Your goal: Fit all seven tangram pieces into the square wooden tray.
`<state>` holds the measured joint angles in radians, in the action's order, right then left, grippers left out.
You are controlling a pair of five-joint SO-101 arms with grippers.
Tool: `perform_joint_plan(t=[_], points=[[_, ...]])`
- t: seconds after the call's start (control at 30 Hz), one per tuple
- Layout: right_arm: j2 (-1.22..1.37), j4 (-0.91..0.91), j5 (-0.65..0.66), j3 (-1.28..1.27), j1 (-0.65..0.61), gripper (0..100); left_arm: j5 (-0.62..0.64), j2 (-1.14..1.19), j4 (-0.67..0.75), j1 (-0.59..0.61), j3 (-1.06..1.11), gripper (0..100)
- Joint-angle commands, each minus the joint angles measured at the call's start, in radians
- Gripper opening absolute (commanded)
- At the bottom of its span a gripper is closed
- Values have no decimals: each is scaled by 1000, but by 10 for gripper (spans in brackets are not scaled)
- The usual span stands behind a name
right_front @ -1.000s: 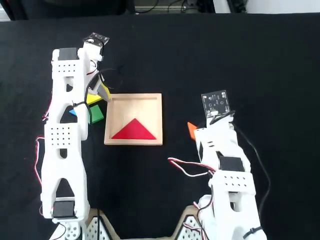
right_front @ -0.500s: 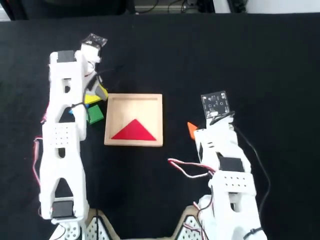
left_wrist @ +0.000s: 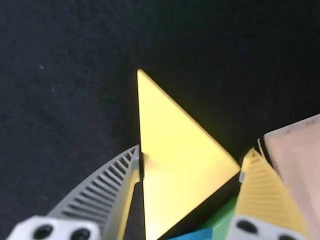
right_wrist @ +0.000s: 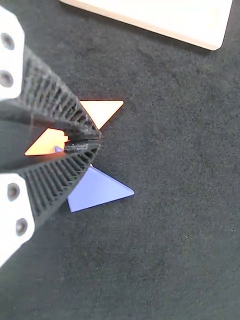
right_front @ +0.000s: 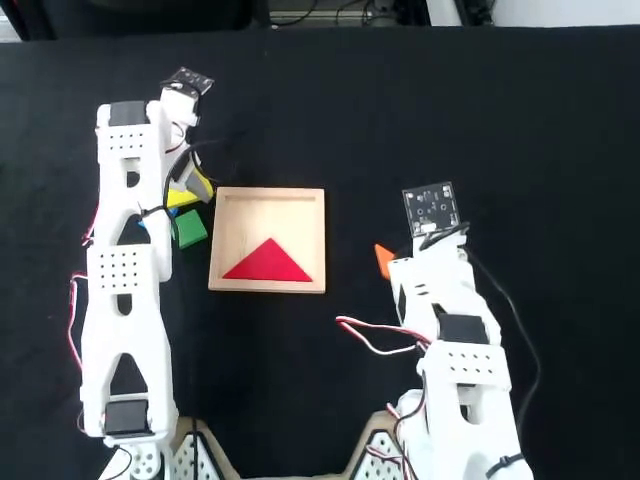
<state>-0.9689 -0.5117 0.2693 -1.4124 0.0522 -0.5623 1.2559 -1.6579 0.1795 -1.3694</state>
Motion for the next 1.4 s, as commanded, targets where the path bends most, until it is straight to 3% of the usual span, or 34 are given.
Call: perform_joint_plan(t=[0.0,0.37,0.53,0.83,1.03,1.23,1.37], points=[[38,23,6,5,8,11,-17,-5,-55,21,-99,307],[38,23,6,5,8,11,-14,101,3,10,-105,305],[38,23,6,5,8,11,-17,109,15,10,-105,254],[38,23,6,5,8,11,-61,97,5,10,-111,216],[38,23,6,5,8,11,-54,46,-103,-19,-262,177],[38,23,6,5,8,11,-23,15,-103,-27,-229,176],[38,23,6,5,8,11,-28,-23,-103,-35,-183,116]])
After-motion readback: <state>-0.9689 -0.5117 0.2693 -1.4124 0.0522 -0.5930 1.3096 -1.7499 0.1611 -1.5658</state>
